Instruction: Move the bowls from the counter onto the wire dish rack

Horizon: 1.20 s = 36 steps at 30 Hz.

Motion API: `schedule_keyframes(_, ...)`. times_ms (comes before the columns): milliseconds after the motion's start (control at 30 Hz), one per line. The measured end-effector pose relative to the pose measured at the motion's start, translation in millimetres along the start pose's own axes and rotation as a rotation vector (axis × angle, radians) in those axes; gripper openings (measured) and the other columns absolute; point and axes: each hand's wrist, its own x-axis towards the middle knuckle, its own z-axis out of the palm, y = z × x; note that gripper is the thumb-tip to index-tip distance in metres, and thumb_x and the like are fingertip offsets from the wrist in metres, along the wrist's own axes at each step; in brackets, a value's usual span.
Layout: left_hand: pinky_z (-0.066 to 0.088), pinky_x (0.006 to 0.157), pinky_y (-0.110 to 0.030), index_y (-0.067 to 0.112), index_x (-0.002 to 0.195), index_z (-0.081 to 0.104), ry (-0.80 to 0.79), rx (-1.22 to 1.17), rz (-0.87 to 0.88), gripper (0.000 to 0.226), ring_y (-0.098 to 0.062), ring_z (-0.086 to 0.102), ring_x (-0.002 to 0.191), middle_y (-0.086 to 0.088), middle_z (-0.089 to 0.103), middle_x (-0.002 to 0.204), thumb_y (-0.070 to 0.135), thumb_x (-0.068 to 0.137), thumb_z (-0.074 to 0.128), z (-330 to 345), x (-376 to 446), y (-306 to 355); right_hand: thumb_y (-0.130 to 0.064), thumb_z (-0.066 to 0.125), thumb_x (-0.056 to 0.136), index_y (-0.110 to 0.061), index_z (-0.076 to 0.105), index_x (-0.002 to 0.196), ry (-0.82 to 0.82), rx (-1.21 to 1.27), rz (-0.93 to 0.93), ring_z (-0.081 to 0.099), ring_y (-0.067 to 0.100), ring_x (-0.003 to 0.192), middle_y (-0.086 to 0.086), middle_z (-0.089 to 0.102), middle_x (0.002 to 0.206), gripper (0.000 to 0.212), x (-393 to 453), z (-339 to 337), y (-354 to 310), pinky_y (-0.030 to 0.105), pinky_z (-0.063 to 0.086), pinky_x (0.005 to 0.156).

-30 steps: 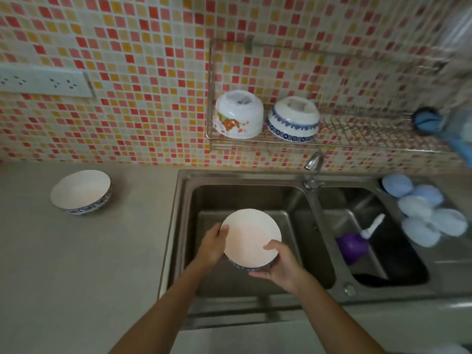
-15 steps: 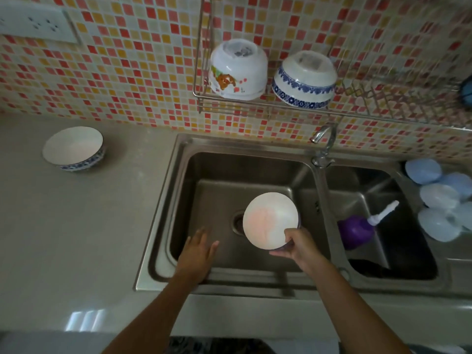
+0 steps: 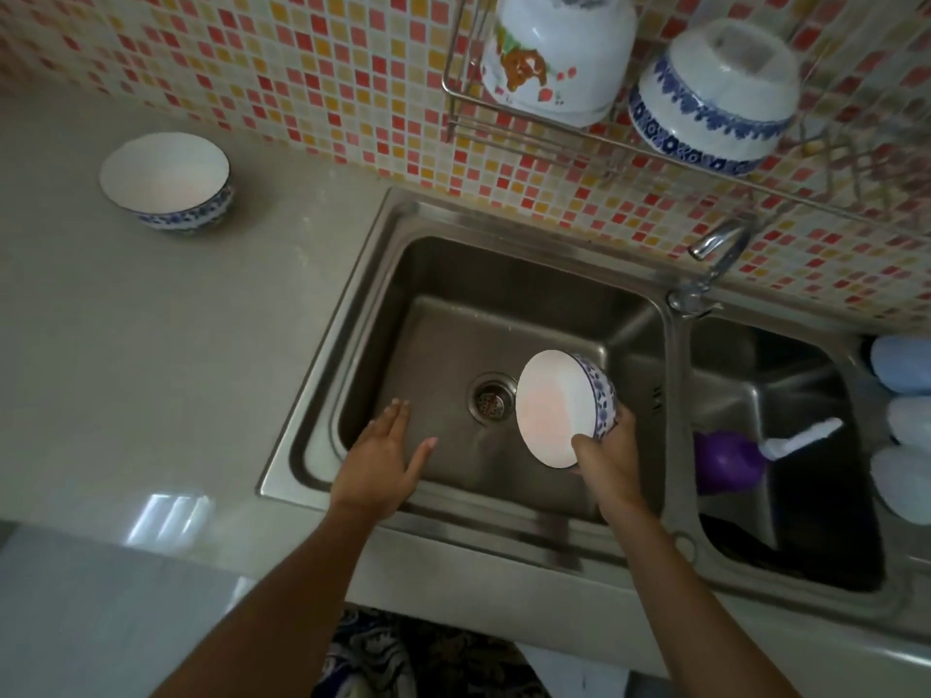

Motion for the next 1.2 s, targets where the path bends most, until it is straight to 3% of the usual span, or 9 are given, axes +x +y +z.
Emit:
schedule_keyframes(67,0.019,0.116,-0.033,0.014,0.149,0.019,-0.011,0.007,-0.003,0.073,-0.023,0.026,0.141,-0.006,0.022,0.156,0.060,0.093,0.028,0.7,0.4,-0.4,0.006,0.057,0.071,-0.014,0.035,0.142,0.022,-0.079,-0.064,0.053,0.020,0.106,0.007,0.057,0.123,0.077,-0.7,1.4,-1.3,0.035,0.050,0.092)
schedule_keyframes(167,0.017,0.117,-0.032,0.013,0.149,0.019,-0.022,0.027,-0.002,0.081,-0.020,0.024,0.142,-0.007,0.023,0.156,0.067,0.088,0.020,1.1,1.6,-2.7,0.008,0.058,0.071,-0.014,0.034,0.141,0.030,-0.137,-0.146,0.052,0.017,0.105,0.009,0.057,0.128,0.077,-3.3,3.8,-4.0,0.030,0.048,0.091)
schedule_keyframes(400,0.016,0.115,-0.030,0.012,0.149,0.020,-0.004,0.031,0.000,0.071,-0.022,0.025,0.141,-0.007,0.021,0.156,0.055,0.094,0.033,-1.6,0.2,1.7,0.000,0.068,0.063,-0.021,0.032,0.137,0.090,-0.365,-0.333,0.059,0.030,0.111,0.008,0.055,0.127,0.085,-5.0,8.2,-2.2,0.048,0.055,0.087)
schedule_keyframes(533,0.019,0.114,-0.030,0.012,0.147,0.026,0.013,0.045,0.002,0.069,-0.023,0.029,0.139,-0.008,0.026,0.155,0.054,0.093,0.035,-1.9,-0.2,2.3,0.002,0.070,0.057,-0.012,0.035,0.137,0.159,-0.513,-0.481,0.051,0.034,0.119,0.013,0.050,0.128,0.088,-12.7,7.8,-0.3,0.048,0.051,0.088)
schedule_keyframes(700,0.025,0.112,-0.031,0.014,0.147,0.027,0.028,0.046,0.009,0.069,-0.021,0.031,0.138,-0.006,0.029,0.154,0.057,0.093,0.033,-0.9,-1.8,1.7,0.003,0.075,0.057,-0.006,0.038,0.137,0.223,-0.511,-0.564,0.049,0.036,0.124,0.016,0.050,0.133,0.088,-17.6,12.9,7.2,0.046,0.050,0.087)
schedule_keyframes(900,0.031,0.111,-0.034,0.016,0.146,0.028,0.012,0.061,0.011,0.072,-0.023,0.034,0.137,-0.006,0.031,0.153,0.062,0.091,0.030,4.3,0.4,-3.8,0.001,0.070,0.062,-0.012,0.035,0.136,0.229,-0.417,-0.384,0.054,0.032,0.117,0.012,0.051,0.129,0.083,-13.4,23.4,14.3,0.048,0.054,0.084)
schedule_keyframes(1033,0.037,0.107,-0.035,0.016,0.147,0.026,0.004,0.043,0.037,0.072,-0.023,0.038,0.135,-0.005,0.032,0.152,0.061,0.091,0.032,3.7,-1.1,-4.7,0.005,0.063,0.073,-0.013,0.036,0.136,0.202,-0.083,-0.131,0.055,0.020,0.108,0.009,0.054,0.128,0.072,-18.0,29.9,7.9,0.019,0.050,0.068)
schedule_keyframes(1067,0.039,0.105,-0.035,0.017,0.147,0.025,-0.005,0.037,0.048,0.072,-0.023,0.040,0.134,-0.005,0.031,0.153,0.061,0.091,0.033,2.8,-1.6,-4.5,0.006,0.060,0.074,-0.013,0.037,0.137,0.191,0.037,-0.030,0.056,0.023,0.111,0.008,0.054,0.128,0.070,-18.1,31.5,8.2,0.020,0.050,0.069)
schedule_keyframes(1200,0.042,0.104,-0.037,0.021,0.149,0.018,-0.087,0.039,0.091,0.069,-0.025,0.044,0.131,-0.004,0.029,0.154,0.057,0.092,0.035,-0.4,-4.0,-4.4,0.006,0.047,0.076,-0.018,0.043,0.140,0.049,0.649,0.449,0.053,0.038,0.110,0.011,0.049,0.134,0.068,-27.6,25.9,-2.8,0.050,0.059,0.072)
